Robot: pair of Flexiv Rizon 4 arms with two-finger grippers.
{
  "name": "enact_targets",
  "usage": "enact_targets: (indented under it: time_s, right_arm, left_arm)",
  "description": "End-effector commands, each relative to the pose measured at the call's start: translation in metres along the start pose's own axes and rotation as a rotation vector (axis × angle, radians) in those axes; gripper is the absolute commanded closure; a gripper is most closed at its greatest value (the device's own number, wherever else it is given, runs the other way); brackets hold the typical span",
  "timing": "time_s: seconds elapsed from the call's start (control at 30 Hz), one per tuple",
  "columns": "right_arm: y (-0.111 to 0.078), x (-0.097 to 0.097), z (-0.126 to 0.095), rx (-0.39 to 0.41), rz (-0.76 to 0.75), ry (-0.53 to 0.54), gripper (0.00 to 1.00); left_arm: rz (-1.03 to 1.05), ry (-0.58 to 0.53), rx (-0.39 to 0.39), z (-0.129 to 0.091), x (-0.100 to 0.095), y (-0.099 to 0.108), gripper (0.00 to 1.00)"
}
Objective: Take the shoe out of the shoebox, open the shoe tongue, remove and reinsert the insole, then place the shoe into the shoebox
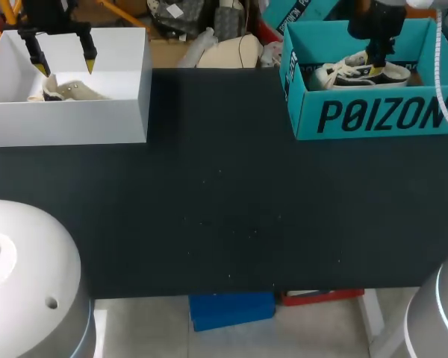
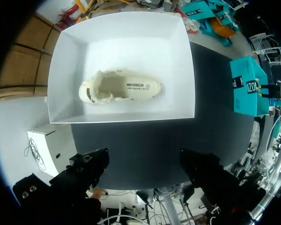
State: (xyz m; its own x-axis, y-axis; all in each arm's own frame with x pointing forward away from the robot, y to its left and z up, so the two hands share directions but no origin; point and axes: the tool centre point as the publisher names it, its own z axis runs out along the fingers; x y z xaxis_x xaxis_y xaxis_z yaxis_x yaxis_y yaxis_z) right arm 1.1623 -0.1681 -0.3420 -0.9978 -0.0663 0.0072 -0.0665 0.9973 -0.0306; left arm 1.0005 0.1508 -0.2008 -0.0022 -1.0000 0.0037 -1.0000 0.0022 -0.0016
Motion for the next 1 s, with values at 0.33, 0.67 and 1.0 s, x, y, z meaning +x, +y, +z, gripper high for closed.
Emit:
enact_targets:
  time_s: [0.33, 0.67, 1.0]
  right_arm:
    - [-0.007, -0.015, 0.033, 0.02, 0.056, -0.006, 0.64]
    - [-0.008, -0.021, 0.054, 0.057, 0.066, 0.014, 0.65]
    - [-0.005, -0.02, 0.065, 0.073, 0.072, 0.042, 0.82]
  left_arm:
    - [-0.001, -0.002, -0.002, -0.001, 0.0, 0.0, 0.0]
    - [-0.001, -0.002, -0.002, -0.001, 0.0, 0.0, 0.0]
    - [-0.001, -0.002, -0.002, -0.001, 0.0, 0.0, 0.0]
